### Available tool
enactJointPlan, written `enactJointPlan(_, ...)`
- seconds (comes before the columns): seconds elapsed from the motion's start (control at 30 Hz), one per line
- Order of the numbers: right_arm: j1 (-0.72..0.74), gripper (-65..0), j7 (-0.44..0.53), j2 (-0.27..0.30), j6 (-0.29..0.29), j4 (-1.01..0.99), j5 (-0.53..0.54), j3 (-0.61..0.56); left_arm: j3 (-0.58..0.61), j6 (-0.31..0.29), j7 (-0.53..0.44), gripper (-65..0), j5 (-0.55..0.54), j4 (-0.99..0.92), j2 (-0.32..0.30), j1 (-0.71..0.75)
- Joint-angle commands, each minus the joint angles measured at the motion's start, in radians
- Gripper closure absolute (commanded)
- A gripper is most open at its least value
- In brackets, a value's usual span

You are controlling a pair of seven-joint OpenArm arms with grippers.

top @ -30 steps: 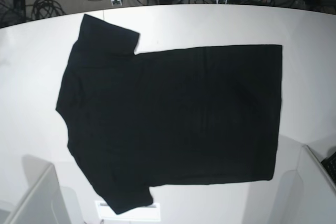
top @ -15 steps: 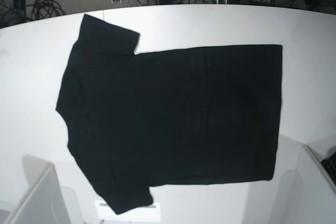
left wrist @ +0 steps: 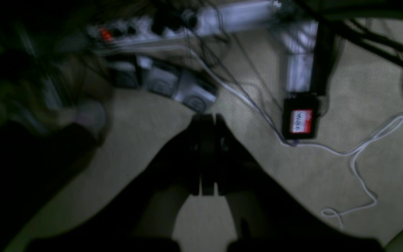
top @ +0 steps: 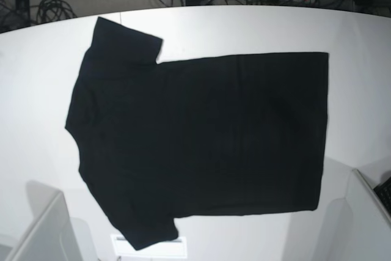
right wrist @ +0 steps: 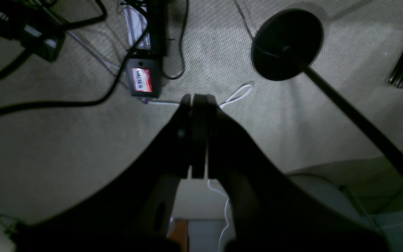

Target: Fold the T-shirt properly

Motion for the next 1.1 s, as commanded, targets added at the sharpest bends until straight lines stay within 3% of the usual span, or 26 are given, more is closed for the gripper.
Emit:
enactJointPlan(0.0, -0.043, 0.0, -0.003, -0.003, 0.004, 0.042, 0.003, 0.004, -0.003, 0.006, -0.024, 0.0, 0.0, 0.043, -0.007, 0.057)
enactJointPlan(0.2, -0.207, 0.0, -0.003, -0.01, 0.004, 0.276, 0.003, 0.129, -0.009, 0.006, -0.055, 0.0, -0.011, 0.265, -0.043, 0.256)
enactJointPlan(0.4, -0.317, 0.0, -0.004, -0.043, 0.004, 0.509, 0.003, 0.261, -0.104, 0.004, -0.055, 0.0, -0.193, 0.563, -0.092, 0.437)
enactJointPlan(0.5, -0.334, 0.0, -0.004, -0.06, 0.004, 0.606, 0.003, 0.311, -0.112, 0.004, -0.055, 0.0, -0.239, 0.715, -0.139, 0.52)
enactJointPlan(0.6, -0.337, 0.0, -0.004, -0.069, 0.004, 0.692, 0.003, 0.355, -0.164, 0.004, -0.05, 0.0, -0.267, 0.871, -0.147, 0.589)
enactJointPlan(0.73, -0.331, 0.0, -0.004, -0.116, 0.004, 0.839, 0.003, 0.421, -0.244, 0.004, -0.053, 0.0, -0.27, 1.009, -0.124, 0.615)
enactJointPlan(0.9, -0.288, 0.0, -0.007, -0.124, 0.004, 0.987, 0.003, 0.418, -0.302, 0.004, -0.055, 0.0, -0.271, 1.117, -0.118, 0.572)
enactJointPlan(1.0, -0.233, 0.0, -0.098, -0.125, 0.004, 1.066, 0.023, 0.418, -0.304, 0.004, -0.053, 0.0, -0.27, 1.16, -0.118, 0.541)
enactJointPlan(1.07, -0.199, 0.0, -0.205, -0.122, 0.006, 1.14, 0.119, 0.421, -0.305, 0.004, -0.05, 0.0, -0.271, 1.192, -0.118, 0.521)
